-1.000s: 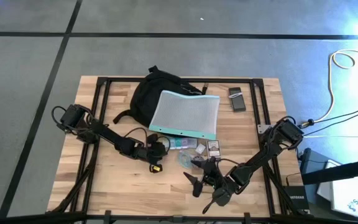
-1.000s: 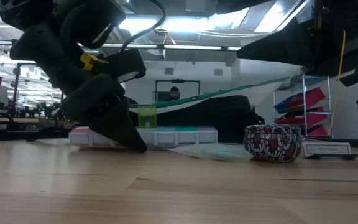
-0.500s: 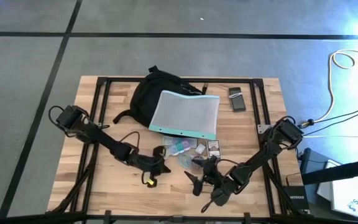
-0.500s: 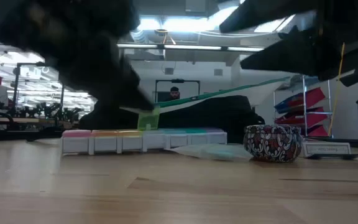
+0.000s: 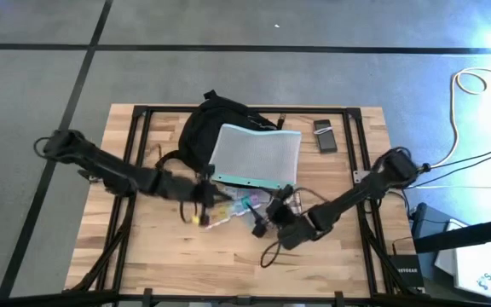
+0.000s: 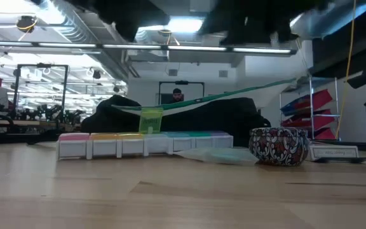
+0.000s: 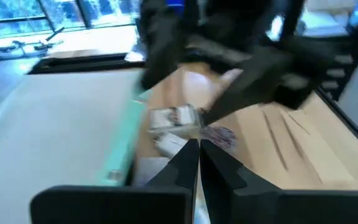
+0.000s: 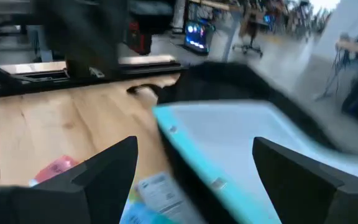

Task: Unpack backpack
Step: Put the scented candle into the blue zip bag

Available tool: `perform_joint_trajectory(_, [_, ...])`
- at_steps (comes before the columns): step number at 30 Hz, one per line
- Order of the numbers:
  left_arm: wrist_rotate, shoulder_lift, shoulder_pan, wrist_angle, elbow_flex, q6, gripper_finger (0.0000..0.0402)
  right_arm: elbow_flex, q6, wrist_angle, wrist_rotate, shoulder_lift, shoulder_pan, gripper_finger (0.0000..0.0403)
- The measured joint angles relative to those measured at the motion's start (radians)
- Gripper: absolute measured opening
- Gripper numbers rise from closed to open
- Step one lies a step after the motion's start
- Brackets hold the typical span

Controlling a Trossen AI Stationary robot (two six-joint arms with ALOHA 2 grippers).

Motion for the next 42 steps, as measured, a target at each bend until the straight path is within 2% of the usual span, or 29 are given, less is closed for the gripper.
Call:
perform_joint_trajectory(2, [0.074, -0.044, 0.079, -0.057, 0.000, -0.008, 0.0004, -0.001, -0.066, -0.065, -0.001, -0.072, 0.001, 0.0301])
perform_joint_trajectory(5, [0.150, -0.074, 0.187, -0.116, 0.000, 0.002, 0.0019, -0.002, -0.073, -0.232, 0.022, -0.203, -0.003, 0.0301])
perform_joint_trajectory(8, [0.208, -0.070, 0.264, -0.149, 0.000, 0.009, 0.0046, -0.001, 0.034, -0.459, 0.071, -0.327, -0.020, 0.0301])
perform_joint_trajectory(11, [0.273, -0.048, 0.297, -0.179, 0.000, -0.009, 0.0084, -0.003, 0.185, -0.678, 0.026, -0.448, -0.082, 0.0301])
perform_joint_trajectory(14, [0.390, -0.038, 0.296, -0.158, -0.001, -0.013, 0.0123, -0.002, 0.271, -0.839, -0.169, -0.546, -0.237, 0.0301])
perform_joint_trajectory(17, [0.389, -0.038, 0.279, -0.114, -0.001, 0.014, 0.0151, -0.003, 0.208, -0.889, -0.437, -0.575, -0.432, 0.0301])
perform_joint_trajectory(23, [0.327, -0.027, 0.250, -0.107, -0.001, 0.084, 0.0166, -0.003, -0.060, -0.775, -0.974, -0.559, -0.851, 0.0301])
perform_joint_trajectory(26, [0.327, 0.000, 0.244, -0.114, -0.001, 0.116, 0.0166, -0.003, -0.136, -0.720, -1.154, -0.522, -1.045, 0.0301])
perform_joint_trajectory(30, [0.326, 0.047, 0.252, -0.109, -0.001, 0.155, 0.0166, -0.003, -0.196, -0.649, -1.401, -0.435, -1.240, 0.0301])
perform_joint_trajectory(33, [0.326, 0.074, 0.266, -0.111, -0.001, 0.160, 0.0166, -0.001, -0.200, -0.604, -1.541, -0.355, -1.332, 0.0301])
perform_joint_trajectory(36, [0.325, 0.089, 0.278, -0.099, -0.001, 0.128, 0.0166, -0.001, -0.229, -0.603, -1.644, -0.274, -1.377, 0.0301])
perform_joint_trajectory(42, [0.324, 0.092, 0.279, -0.040, -0.001, 0.151, 0.0166, -0.001, -0.309, -0.603, -1.732, -0.177, -1.386, 0.0301])
